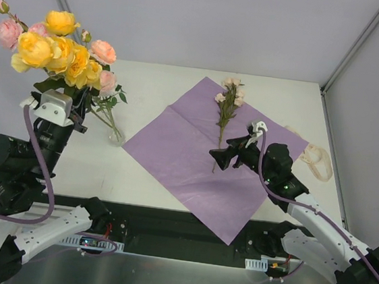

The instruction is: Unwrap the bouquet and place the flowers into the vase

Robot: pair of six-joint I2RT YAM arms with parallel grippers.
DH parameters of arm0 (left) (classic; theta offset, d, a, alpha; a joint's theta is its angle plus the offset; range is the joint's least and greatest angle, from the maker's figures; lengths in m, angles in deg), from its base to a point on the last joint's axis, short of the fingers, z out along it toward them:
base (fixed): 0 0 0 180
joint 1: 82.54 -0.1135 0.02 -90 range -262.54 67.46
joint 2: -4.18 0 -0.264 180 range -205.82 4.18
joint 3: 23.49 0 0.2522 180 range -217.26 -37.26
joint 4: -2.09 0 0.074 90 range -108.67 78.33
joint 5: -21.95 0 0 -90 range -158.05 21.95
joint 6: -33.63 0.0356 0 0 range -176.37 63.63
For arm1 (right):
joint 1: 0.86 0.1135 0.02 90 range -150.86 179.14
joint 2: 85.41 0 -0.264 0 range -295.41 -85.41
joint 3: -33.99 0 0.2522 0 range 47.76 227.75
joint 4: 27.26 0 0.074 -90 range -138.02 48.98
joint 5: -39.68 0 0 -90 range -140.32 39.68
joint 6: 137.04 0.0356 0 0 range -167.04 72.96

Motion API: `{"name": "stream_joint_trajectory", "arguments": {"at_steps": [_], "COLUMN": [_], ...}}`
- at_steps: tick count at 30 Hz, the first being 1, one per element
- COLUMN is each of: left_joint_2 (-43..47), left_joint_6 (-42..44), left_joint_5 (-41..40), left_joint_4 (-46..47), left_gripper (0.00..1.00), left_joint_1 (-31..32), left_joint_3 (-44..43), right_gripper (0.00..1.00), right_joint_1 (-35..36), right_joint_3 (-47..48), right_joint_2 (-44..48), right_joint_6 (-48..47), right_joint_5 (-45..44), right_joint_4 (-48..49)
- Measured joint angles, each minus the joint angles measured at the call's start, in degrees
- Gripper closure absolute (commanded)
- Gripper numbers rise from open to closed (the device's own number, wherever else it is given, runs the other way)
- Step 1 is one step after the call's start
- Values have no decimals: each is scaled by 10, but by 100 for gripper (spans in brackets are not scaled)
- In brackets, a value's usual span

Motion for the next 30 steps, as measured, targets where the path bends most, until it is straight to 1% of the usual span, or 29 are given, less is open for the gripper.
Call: {"name": "stream_joint_trajectory", "arguments": {"at_steps": [5,10,14,18,22,26,30], "left_joint_2": [2,-8,-42,-88,-118,-119,-98], "left_joint_6": [70,133,160,165,163,158,153], "left_joint_5": [-81,-138,-167,-193,-212,-218,-214], "left_joint_4": [51,160,236,286,311,326,344], "left_gripper": [100,100,100,100,100,100,100], "left_joint_1": [0,0,0,-1,-3,-15,-28], "left_joint_3": [52,102,104,101,101,106,130], "right_gripper": [11,11,10,11,11,10,10], "right_joint_1": [-1,-2,-4,-5,-7,-8,-9], "right_joint_3": [0,0,0,0,0,0,0], "right_joint_2": [-4,-12,-12,-12,-10,-6,-4], "right_joint_6": [2,2,2,2,2,2,9], "right_joint_5": [1,5,7,9,10,11,13], "right_joint_4": [0,0,0,0,0,0,0]}}
